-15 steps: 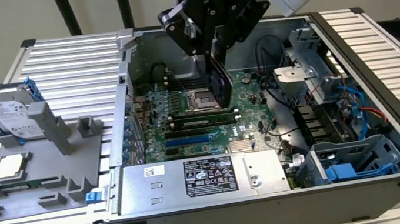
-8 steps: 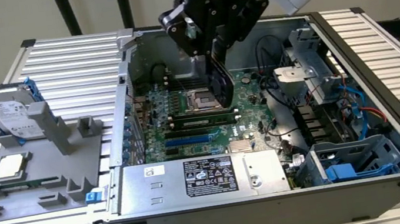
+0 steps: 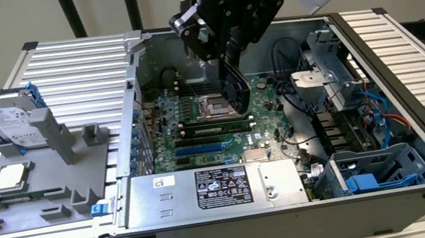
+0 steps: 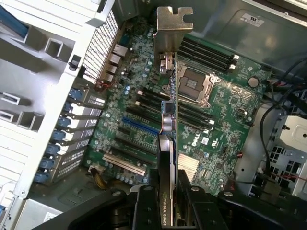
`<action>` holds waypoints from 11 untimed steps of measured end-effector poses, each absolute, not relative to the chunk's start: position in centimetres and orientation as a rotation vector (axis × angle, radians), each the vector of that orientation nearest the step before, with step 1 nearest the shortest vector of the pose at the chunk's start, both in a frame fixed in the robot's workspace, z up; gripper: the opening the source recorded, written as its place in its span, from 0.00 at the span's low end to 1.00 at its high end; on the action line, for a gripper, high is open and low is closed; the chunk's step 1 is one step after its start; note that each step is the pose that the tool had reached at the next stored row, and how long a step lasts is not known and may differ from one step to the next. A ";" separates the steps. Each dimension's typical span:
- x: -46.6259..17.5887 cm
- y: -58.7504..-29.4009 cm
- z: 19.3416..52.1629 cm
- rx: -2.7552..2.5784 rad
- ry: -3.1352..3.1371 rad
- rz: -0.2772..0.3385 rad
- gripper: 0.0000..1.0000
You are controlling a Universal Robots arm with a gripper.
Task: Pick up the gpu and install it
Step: 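Insert the gpu into the slot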
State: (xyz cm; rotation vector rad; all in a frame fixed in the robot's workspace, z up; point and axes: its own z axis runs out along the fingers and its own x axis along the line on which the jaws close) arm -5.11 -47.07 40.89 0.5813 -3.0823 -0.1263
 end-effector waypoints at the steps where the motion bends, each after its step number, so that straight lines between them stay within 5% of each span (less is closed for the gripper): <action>1: -5.1 -47.1 40.9 0.594 -3.080 -0.126 0.00; 11: -5.1 -47.1 40.9 0.719 -3.049 -0.126 0.00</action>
